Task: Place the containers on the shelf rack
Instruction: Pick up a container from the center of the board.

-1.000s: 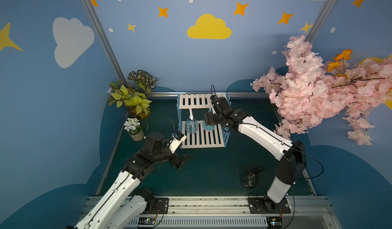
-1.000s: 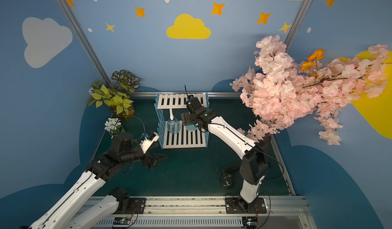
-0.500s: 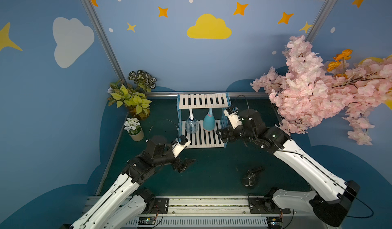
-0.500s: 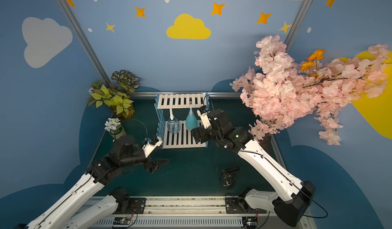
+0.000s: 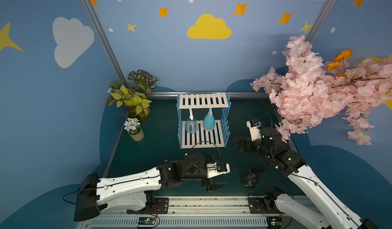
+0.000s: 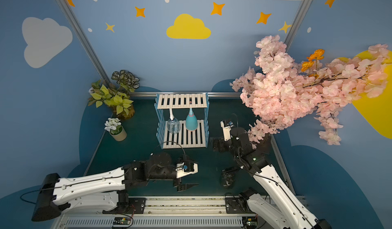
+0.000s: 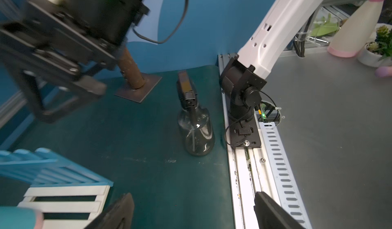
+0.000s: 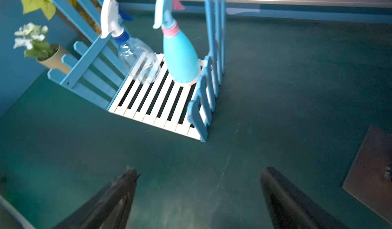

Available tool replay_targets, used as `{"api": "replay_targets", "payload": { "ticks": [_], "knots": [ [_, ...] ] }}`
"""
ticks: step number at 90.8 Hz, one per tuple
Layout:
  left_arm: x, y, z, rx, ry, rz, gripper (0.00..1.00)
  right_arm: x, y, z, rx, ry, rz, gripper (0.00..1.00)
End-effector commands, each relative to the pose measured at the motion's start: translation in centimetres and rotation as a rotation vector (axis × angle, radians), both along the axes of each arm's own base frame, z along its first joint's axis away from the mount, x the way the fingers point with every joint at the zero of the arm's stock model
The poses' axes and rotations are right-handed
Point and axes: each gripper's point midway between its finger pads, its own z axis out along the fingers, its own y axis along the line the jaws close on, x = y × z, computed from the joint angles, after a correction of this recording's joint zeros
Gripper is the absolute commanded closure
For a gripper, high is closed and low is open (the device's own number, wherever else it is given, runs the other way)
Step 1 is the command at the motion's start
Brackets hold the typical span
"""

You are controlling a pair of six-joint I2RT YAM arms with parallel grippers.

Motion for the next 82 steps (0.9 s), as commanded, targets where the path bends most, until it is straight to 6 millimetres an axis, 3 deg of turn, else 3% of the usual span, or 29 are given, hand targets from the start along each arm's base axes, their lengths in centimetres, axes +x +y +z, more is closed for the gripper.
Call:
{"api": "replay_targets", "payload": {
  "ticks": [1,15,28,45,82],
  "knots": [
    [1.5,-4.0,3.6,-0.133,-0.066,0.017,0.07,0.3,-0.3,1.2,0.107,-0.035,-0.019,0.02],
    [1.5,-6.9,3.1,-0.141,-0.031,-0.022,0.07,-0.2,-1.0,0.7,0.131,-0.031,-0.029,0.02],
    [0.6,-9.0,2.0,-0.135,0.044,-0.074,0.08,-0.4,-2.9,0.6,0.114,-0.055,-0.108,0.02],
    [0.3,-10.7,0.9,-0.124,0.098,-0.092,0.12,-1.1,-4.2,2.6,0.131,-0.124,-0.156,0.02],
    [0.8,-12.0,-1.0,-0.089,0.110,-0.081,0.45,-1.2,-4.8,3.0,0.131,-0.136,-0.190,0.02]
  ]
}}
